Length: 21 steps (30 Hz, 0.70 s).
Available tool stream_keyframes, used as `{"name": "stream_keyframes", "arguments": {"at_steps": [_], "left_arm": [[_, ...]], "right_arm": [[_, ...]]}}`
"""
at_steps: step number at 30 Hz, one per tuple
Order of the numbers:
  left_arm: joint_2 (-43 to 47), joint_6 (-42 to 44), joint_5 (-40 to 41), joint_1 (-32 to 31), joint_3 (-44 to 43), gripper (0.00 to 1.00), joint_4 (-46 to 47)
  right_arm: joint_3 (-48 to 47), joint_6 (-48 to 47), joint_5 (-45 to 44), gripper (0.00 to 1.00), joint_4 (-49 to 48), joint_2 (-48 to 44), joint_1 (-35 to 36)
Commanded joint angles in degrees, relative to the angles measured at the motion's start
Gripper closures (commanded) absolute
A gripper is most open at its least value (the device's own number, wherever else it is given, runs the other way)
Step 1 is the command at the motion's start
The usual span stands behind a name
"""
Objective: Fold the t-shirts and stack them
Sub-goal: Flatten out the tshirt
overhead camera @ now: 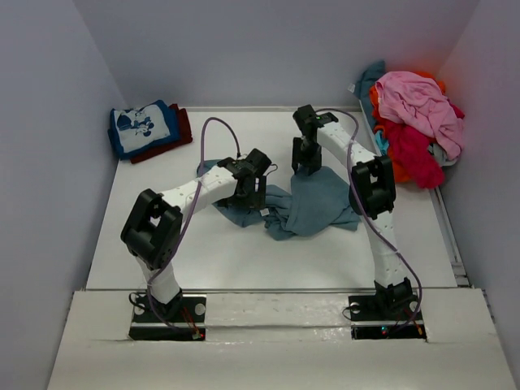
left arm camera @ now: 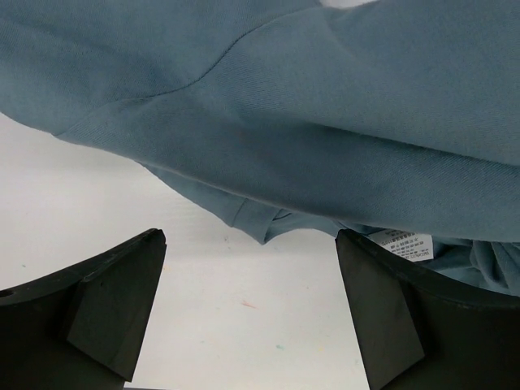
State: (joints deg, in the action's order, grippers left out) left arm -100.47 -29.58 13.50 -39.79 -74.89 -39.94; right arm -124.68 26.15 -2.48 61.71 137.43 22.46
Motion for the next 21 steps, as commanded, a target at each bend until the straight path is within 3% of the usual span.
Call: {"name": "stream_keyframes", "arguments": {"at_steps": [1, 5, 7, 12, 15, 19, 21], "left_arm": [[0.3, 0.8, 0.0, -0.4, -2.5, 0.01, -0.7], [0.2, 0.9, 0.0, -0.4, -2.7, 0.01, -0.7], [0.3, 0.8, -0.1, -0.4, -2.7, 0.01, -0.7], [0.6, 0.8, -0.1, -0.4, -2.4, 0.01, -0.6], [0.7, 0.9, -0.1, -0.4, -2.2, 0.01, -0.4], [0.7, 0.9, -0.6, -0.4, -2.1, 0.01, -0.3], [0.8, 1.1, -0.6, -0.4, -2.1, 0.01, -0.2]], "right_arm": [[-0.4, -0.1, 0.7, 0.45, 0.2, 0.3, -0.2], [-0.2, -0.1, 0.9, 0.51, -0.3, 1.7, -0.2], [-0.1, -0.2, 0.7, 0.63, -0.4, 2.4, -0.2], [1.6, -0.2, 1.4, 0.74, -1.1, 4.0, -0.2], [2.8, -0.1, 1.5, 0.75, -1.6, 3.9, -0.2], [3.3, -0.2, 1.3, 0.93, -1.6, 3.6, -0.2], [3.3, -0.1, 1.3, 0.93, -1.4, 3.1, -0.2]]}}
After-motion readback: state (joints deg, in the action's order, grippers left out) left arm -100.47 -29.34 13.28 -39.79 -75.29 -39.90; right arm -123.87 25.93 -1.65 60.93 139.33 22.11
